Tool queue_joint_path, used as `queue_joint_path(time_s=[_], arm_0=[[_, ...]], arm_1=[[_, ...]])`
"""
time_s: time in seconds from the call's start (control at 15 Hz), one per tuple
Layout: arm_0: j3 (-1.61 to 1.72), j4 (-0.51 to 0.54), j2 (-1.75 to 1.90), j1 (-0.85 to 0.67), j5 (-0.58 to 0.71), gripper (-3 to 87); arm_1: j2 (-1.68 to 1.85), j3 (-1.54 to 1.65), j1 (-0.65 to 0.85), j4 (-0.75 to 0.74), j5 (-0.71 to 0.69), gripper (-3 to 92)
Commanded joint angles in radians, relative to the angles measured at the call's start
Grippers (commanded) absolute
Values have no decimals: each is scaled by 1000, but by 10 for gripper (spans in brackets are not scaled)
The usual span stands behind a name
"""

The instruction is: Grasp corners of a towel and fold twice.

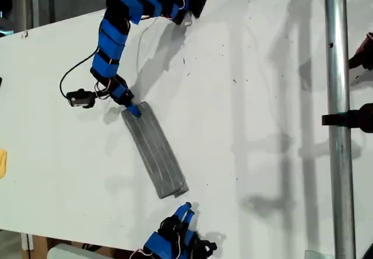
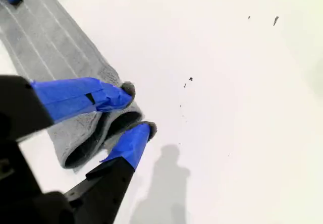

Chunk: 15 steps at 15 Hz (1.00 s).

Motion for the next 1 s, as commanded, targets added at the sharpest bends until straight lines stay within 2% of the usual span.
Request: queue_joint_path(time_s=[0.0, 0.07, 0.13, 0.2, 0.33, 0.47, 0.53, 0.67, 0.8, 0.87, 0.93], arm_0=[[26, -25, 87, 18, -11, 73], [35, -21, 138, 12, -8, 68], [44, -18, 173, -2, 14, 56], [64, -32, 209, -17, 44, 30], [129, -58, 371, -52, 110, -25], [143, -55, 426, -64, 124, -25], [144, -58, 428, -66, 126, -25], [172, -100, 439, -61, 153, -25], [272, -209, 465, -67, 183, -25], [302, -241, 466, -69, 189, -25], [311, -242, 466, -74, 195, -25]], arm_1=[[-38, -170, -77, -2, 38, 373], [-48, -189, -104, -3, 51, 357], [-48, -189, -135, -18, 60, 299], [-48, -189, -163, -28, 78, 139], [-28, -181, -204, -20, 81, -2], [126, -37, -218, 21, 69, -2], [287, 144, -201, 28, 83, -2], [710, 525, -178, 118, 190, -2], [1149, 781, -195, 364, 370, -2], [1335, 842, -218, 508, 472, -2], [1448, 868, -265, 588, 561, -2]])
